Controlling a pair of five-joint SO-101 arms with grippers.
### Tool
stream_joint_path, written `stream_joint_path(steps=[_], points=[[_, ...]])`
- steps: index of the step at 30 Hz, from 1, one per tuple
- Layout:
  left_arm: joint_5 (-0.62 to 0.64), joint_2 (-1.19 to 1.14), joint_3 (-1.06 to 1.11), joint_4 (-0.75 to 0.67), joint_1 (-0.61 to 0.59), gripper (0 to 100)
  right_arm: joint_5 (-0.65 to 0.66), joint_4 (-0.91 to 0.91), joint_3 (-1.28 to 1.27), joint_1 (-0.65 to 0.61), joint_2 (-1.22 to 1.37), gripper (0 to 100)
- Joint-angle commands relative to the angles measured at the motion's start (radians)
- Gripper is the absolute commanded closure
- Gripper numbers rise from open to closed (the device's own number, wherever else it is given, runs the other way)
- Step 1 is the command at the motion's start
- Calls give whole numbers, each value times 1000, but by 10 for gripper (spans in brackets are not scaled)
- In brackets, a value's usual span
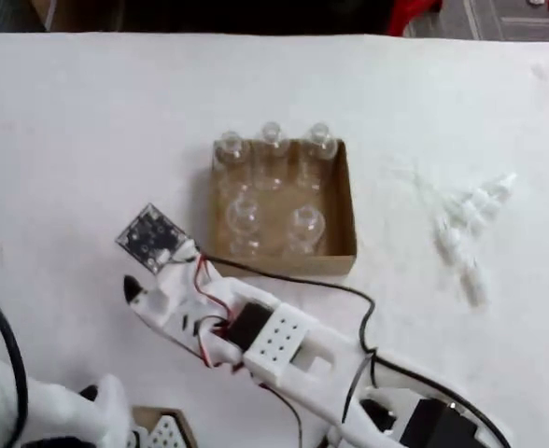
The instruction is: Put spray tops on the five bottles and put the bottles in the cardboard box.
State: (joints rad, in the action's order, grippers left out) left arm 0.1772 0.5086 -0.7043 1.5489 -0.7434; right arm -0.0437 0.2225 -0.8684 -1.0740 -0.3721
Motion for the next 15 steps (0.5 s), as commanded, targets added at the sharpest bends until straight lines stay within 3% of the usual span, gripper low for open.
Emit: stream_joint_path(steps=[1,7,11,15], points=[[-110,-13,167,-34,39,741,-8,13,86,-8,-30,666],[-362,-12,414,8,44,741,-5,191,282,-12,-130,666],[-437,-12,557,63,104,740,0,213,307,-24,-139,666],[-476,-12,566,132,163,740,0,147,293,-22,-139,668]])
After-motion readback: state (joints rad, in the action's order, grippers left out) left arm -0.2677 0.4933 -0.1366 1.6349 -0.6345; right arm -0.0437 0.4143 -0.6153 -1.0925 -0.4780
